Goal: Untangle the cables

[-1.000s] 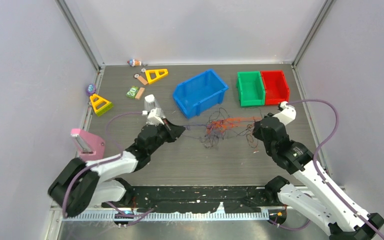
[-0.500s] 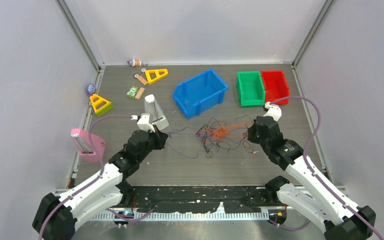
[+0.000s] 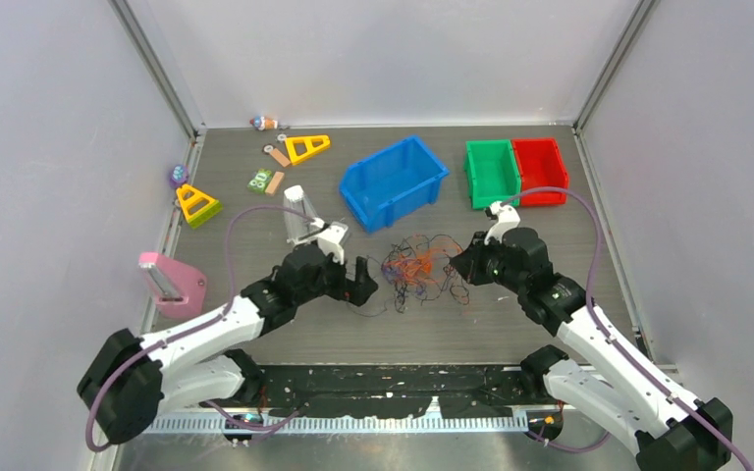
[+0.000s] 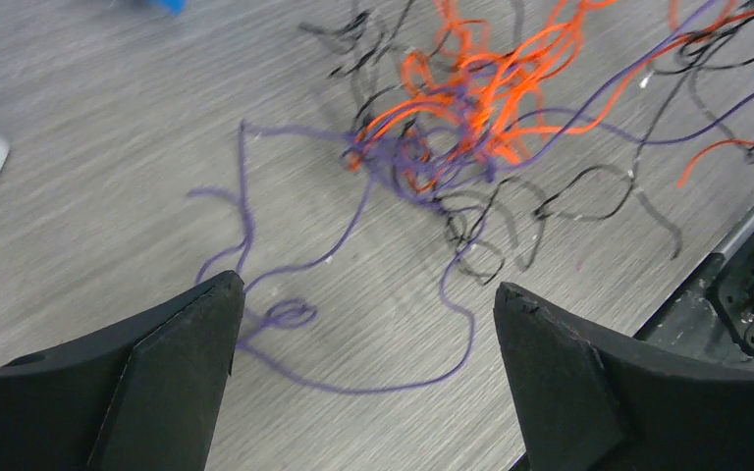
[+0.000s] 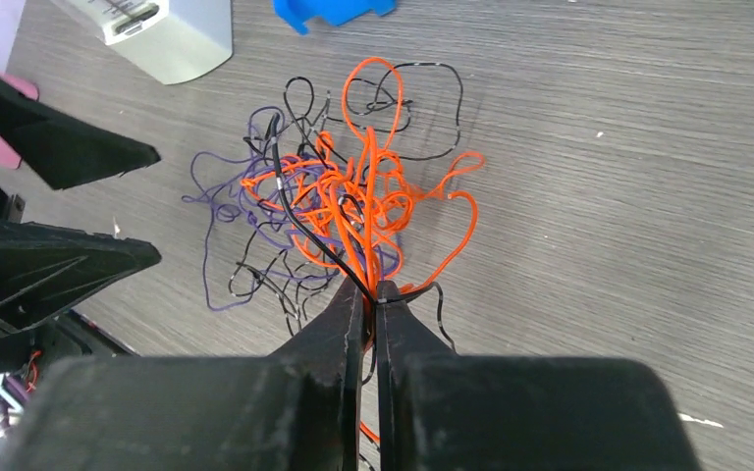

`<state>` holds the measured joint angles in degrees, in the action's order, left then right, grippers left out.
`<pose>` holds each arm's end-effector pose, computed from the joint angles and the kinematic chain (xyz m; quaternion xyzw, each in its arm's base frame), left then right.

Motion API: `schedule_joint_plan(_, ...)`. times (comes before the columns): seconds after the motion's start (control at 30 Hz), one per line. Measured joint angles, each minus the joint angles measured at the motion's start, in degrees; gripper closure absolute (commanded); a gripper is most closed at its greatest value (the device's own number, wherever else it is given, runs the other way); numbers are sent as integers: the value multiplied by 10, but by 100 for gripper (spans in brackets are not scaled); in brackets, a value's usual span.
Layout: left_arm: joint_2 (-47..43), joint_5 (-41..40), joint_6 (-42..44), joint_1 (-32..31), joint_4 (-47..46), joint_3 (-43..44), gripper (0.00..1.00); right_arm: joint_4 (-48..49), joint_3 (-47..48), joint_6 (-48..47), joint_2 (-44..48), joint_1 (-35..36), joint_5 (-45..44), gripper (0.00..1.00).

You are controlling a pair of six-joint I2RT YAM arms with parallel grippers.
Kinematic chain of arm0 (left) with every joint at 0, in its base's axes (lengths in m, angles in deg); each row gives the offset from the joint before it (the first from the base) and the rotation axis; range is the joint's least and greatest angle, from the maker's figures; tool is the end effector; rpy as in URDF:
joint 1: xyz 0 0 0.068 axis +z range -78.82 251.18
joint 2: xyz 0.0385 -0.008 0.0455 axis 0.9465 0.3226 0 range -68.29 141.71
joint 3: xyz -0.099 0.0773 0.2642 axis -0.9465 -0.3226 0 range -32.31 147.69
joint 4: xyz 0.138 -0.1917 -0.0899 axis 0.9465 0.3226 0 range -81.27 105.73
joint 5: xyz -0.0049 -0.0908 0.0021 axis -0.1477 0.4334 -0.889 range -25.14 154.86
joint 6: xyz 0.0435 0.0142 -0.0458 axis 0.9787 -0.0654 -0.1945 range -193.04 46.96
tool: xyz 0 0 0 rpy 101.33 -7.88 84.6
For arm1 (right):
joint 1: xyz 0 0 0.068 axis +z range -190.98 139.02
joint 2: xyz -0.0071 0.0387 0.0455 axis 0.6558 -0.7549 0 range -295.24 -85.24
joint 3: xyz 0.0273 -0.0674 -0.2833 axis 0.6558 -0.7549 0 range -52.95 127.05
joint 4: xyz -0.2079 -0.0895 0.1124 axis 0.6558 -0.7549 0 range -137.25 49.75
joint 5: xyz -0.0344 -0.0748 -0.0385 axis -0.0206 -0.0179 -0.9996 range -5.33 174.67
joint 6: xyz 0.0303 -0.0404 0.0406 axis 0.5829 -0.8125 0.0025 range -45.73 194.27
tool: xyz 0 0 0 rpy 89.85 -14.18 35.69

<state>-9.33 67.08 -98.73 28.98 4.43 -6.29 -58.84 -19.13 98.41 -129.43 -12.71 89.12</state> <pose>0.1566 -0.1447 0.2197 0.1332 0.8495 -0.2987 0.4139 0.1458 0.0828 0.2680 -0.0507 0.8595 0.2541 0.4405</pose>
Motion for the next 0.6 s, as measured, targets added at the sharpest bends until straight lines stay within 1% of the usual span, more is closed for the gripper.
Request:
schedule_joint_plan(0.1,50,5,23,-18,1,50,1,12,-1,-4,-6,0,20,95)
schedule_joint_plan(0.37,182,44,68,-19,-24,145,1,35,-16,-9,-5,0,45,95)
schedule_joint_plan(0.47,223,70,86,-19,-45,163,0,36,-25,-12,3,0,42,94)
schedule_joint_plan(0.6,271,120,94,-19,-104,169,0,37,-35,-11,8,0,36,95)
